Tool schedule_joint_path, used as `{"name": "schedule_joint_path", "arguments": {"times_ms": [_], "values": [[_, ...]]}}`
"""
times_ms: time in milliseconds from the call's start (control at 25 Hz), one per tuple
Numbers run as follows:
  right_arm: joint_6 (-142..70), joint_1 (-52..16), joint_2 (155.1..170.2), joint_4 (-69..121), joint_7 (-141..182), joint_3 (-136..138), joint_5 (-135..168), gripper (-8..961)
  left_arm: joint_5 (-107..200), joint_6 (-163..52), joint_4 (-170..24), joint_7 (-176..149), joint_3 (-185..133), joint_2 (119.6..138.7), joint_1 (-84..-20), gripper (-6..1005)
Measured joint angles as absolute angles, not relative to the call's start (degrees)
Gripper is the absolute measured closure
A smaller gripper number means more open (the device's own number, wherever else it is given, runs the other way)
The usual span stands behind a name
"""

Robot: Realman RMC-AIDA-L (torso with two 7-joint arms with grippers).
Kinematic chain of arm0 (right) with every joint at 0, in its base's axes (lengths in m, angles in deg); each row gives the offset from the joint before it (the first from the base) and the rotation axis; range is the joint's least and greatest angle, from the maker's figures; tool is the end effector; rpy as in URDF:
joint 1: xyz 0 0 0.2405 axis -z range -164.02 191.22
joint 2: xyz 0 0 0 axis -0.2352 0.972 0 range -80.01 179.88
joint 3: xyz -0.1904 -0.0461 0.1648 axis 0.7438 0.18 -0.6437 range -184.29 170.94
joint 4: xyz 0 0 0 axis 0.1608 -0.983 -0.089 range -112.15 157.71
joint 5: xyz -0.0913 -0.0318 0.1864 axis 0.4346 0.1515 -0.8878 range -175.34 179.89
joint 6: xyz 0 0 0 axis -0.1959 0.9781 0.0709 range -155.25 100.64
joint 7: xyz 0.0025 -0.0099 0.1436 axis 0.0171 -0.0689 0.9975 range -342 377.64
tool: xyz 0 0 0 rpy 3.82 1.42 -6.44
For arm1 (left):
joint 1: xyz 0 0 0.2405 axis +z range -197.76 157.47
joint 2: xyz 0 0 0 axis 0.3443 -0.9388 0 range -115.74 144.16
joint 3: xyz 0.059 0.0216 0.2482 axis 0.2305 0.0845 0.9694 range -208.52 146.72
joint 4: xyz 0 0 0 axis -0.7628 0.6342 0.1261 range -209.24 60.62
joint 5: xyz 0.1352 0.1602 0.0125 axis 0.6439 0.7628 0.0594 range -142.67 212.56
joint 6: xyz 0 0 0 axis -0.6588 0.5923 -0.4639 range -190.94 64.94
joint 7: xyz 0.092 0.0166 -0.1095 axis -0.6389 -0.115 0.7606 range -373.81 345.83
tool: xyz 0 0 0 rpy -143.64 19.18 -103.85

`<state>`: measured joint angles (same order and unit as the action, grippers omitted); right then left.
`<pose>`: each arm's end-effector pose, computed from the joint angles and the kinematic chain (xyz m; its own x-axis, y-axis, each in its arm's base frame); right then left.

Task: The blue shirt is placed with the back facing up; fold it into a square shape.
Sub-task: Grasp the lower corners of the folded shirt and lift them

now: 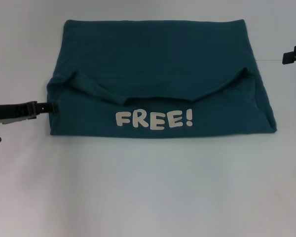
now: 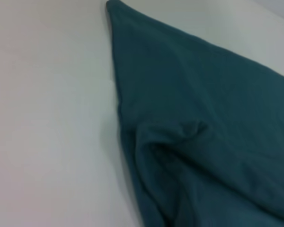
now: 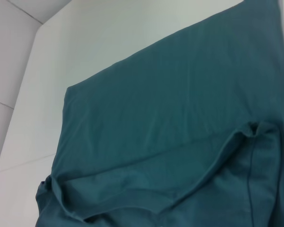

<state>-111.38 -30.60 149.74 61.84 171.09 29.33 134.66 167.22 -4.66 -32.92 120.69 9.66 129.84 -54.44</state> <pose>0.2591 0.4261 0.1487 0.1071 -0.8713 -0.4790 -0.9938 -0.0794 -0.0777 -0.3189 0.4009 0.0473 0.2752 0.7698 0.5759 0.9468 -0.1129 -0.3015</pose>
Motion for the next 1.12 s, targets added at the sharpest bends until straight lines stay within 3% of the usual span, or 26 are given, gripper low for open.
{"name": "schedule_joint_path", "arguments": {"times_ms": [880, 1120], "values": [[-110.36, -30.92, 149.99, 61.37, 170.98, 29.45, 134.73, 159, 167.66, -6.02, -38.18, 121.35, 11.61, 131.76, -58.07, 238], [-110.48, -30.81, 149.97, 61.36, 170.62, 29.46, 134.73, 159, 168.49, -6.28, -37.56, 122.89, 11.99, 131.52, -57.84, 468]]}}
